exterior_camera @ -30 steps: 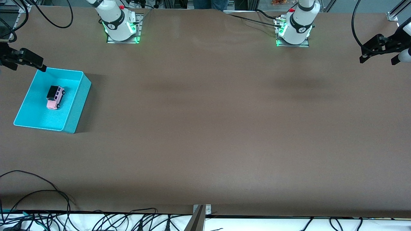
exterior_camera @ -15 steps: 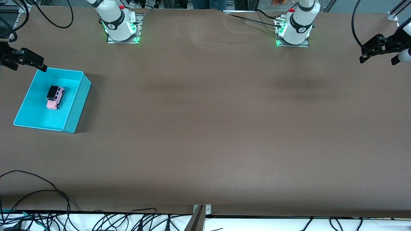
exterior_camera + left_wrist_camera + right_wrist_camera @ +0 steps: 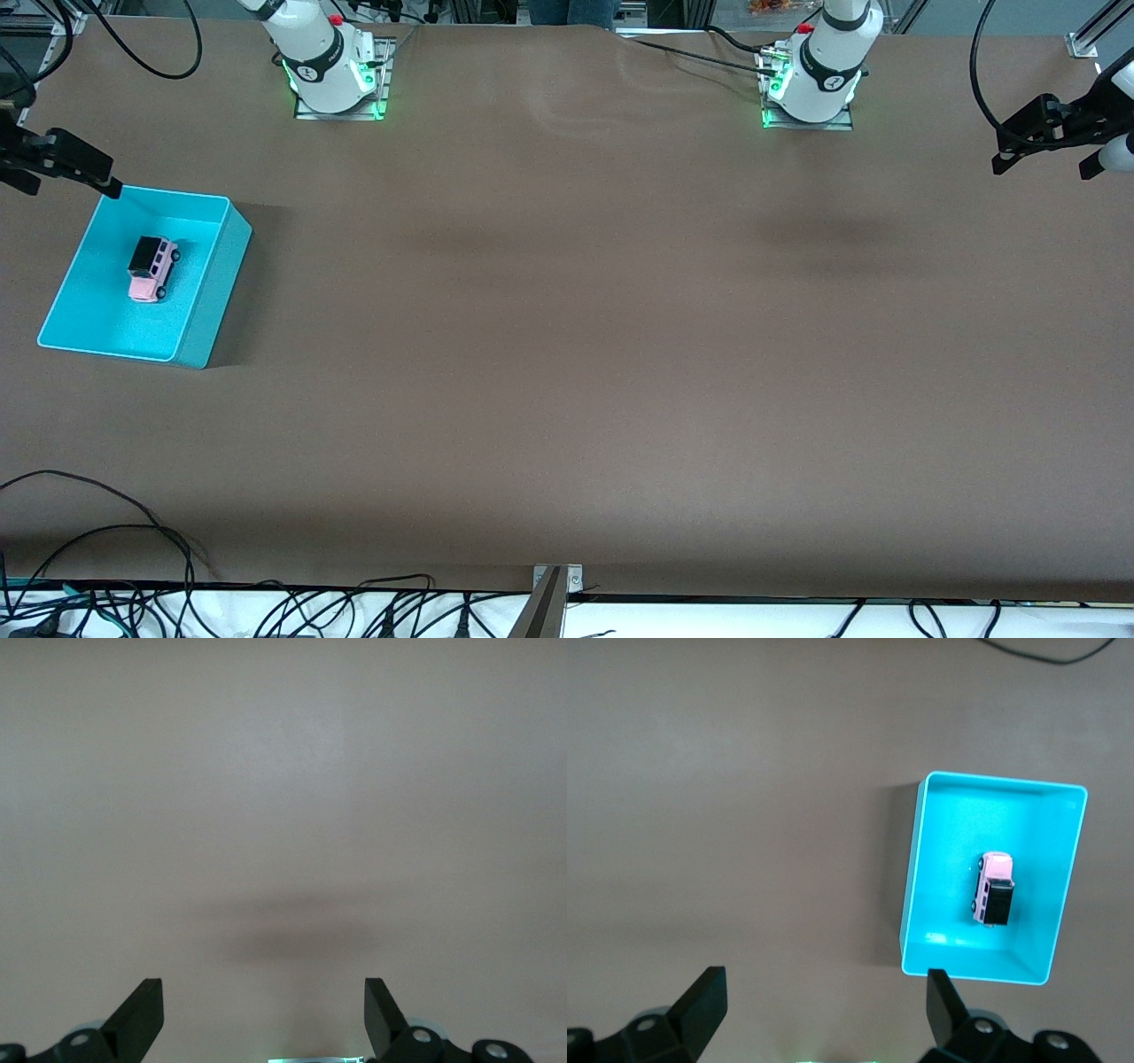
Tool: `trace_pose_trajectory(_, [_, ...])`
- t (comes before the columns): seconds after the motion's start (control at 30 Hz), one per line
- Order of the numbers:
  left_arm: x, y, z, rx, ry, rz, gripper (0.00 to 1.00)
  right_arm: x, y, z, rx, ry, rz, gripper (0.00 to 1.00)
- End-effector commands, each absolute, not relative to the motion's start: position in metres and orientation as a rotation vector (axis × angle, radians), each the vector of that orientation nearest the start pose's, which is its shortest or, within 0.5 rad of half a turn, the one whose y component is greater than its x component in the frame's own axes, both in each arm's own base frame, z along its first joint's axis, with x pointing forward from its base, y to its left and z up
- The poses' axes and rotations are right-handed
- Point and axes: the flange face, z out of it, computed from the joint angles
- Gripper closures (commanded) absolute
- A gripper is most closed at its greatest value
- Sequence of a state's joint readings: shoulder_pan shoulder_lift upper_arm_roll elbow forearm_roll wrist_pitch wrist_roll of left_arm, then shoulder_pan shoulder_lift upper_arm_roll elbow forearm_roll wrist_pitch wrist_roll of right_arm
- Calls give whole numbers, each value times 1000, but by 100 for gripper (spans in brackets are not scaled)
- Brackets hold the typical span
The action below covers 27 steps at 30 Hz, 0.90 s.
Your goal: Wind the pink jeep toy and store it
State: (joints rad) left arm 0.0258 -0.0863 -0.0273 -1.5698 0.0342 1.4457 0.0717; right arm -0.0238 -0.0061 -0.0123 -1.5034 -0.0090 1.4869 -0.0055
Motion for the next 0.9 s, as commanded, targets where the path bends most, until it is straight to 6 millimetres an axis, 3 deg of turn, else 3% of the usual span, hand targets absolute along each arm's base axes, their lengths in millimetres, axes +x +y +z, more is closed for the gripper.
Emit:
trace_pose_trajectory(0.0, [510,5,665,-3121,136,59,0,545,-18,657,-3133,25,26,0])
trace_pose_trajectory(0.87, [510,5,665,-3121,136,59,0,542,-25,656,-3134,42,43,0])
